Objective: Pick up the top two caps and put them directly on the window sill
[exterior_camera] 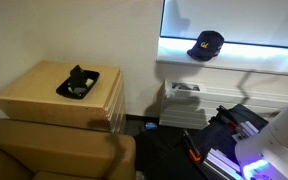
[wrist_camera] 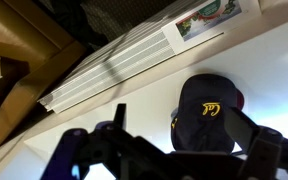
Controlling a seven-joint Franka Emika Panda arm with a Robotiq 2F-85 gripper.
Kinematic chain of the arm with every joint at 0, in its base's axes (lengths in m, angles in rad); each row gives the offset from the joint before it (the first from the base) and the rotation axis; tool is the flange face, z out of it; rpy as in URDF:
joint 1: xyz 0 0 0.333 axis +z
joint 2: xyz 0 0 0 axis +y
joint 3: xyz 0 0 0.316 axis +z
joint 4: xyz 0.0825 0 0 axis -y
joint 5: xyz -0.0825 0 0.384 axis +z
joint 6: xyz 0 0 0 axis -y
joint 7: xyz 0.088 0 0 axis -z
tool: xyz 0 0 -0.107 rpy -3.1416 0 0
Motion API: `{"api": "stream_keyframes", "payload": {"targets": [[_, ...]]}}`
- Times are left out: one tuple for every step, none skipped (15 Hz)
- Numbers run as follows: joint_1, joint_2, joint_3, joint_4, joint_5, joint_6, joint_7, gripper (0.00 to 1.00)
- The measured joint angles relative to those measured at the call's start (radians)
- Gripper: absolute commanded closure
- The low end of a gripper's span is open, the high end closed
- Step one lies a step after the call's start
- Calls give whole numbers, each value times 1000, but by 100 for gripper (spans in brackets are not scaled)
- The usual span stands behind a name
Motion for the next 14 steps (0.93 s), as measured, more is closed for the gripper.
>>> {"api": "stream_keyframes", "payload": {"targets": [[1,0,0,-2,-5,3,-8,0],[3,2,0,-7,-10,17,-22,0],[3,9,-3,-16,-10,54,-44,0],[2,26,-11,-21,-11,110,-57,0],[1,57,-23,-20,-11,175,-67,0],[-1,101,-38,-11,-11,239,-75,0],[-4,155,-52,7,-11,298,-75,0],[-7,216,-66,35,-13,352,-60,0],[-8,280,-80,69,-13,394,-25,0],[-8,345,-95,110,-15,424,26,0],[-7,414,-109,158,-16,445,84,0],[-5,482,-123,210,-15,453,141,0],[-6,549,-132,266,-14,453,200,0],[0,615,-144,323,-11,449,257,0]]}}
